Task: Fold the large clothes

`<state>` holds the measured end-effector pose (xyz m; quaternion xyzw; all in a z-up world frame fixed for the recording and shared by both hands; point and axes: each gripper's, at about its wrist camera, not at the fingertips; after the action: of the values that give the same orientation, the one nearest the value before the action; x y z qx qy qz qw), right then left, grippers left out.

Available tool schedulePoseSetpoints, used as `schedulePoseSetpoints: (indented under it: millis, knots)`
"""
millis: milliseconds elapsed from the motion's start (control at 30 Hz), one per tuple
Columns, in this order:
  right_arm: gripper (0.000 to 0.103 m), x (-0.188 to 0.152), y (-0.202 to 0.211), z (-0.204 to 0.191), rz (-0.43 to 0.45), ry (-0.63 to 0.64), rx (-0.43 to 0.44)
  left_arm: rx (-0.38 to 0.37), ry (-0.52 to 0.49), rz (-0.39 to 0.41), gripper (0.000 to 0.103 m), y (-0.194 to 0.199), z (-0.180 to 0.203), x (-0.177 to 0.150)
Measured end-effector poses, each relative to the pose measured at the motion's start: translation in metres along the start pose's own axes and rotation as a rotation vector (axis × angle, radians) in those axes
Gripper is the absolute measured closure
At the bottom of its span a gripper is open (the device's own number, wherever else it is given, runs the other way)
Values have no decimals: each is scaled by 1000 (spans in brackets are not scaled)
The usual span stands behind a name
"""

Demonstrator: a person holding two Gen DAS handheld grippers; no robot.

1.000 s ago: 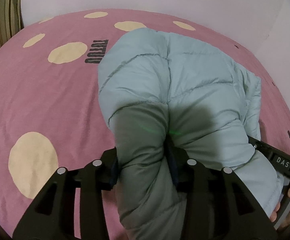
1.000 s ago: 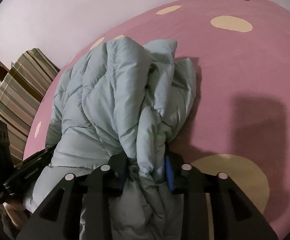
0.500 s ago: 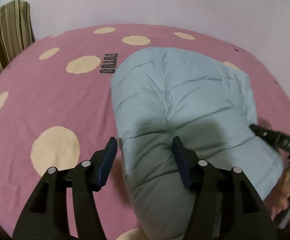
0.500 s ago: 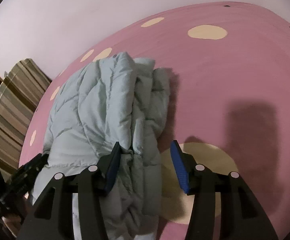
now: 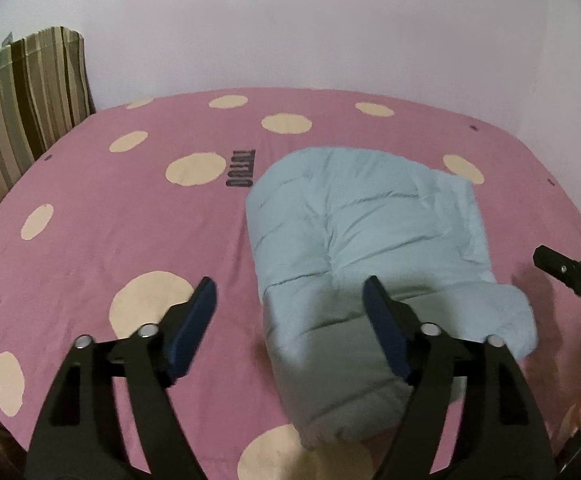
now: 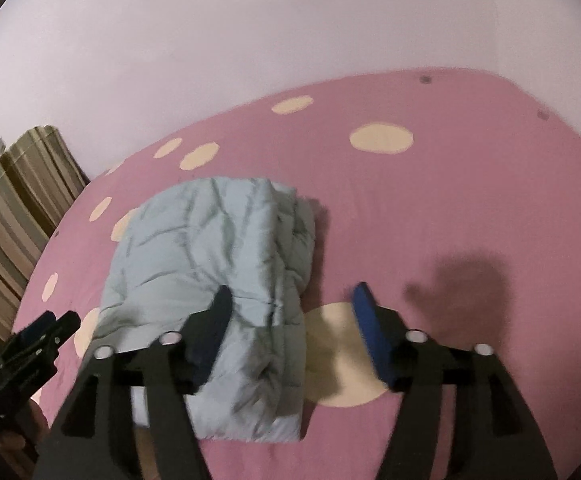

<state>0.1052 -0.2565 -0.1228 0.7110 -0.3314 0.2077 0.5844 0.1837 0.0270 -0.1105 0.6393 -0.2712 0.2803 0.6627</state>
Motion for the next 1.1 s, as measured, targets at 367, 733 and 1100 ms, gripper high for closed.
schedulePoseSetpoints:
  millis: [367, 733, 1100]
  knots:
    - [30, -16, 32, -37, 39, 100, -25, 18, 18, 45, 17, 42, 4, -9]
    - [29, -24, 50, -48, 68, 120, -31, 18, 24, 57, 17, 60, 6, -18]
    - [29, -28, 55, -54, 81, 128, -28, 11, 39, 66, 17, 68, 6, -21]
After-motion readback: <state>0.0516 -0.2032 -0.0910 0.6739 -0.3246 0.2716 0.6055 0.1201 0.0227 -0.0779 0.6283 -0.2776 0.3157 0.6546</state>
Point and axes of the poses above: each gripper's, at about its wrist camera, not at the fingertips, and y roughly against the way its jaws point, z to its right, x to its top, and after that the axes turned 2 degrees about y, right-handed
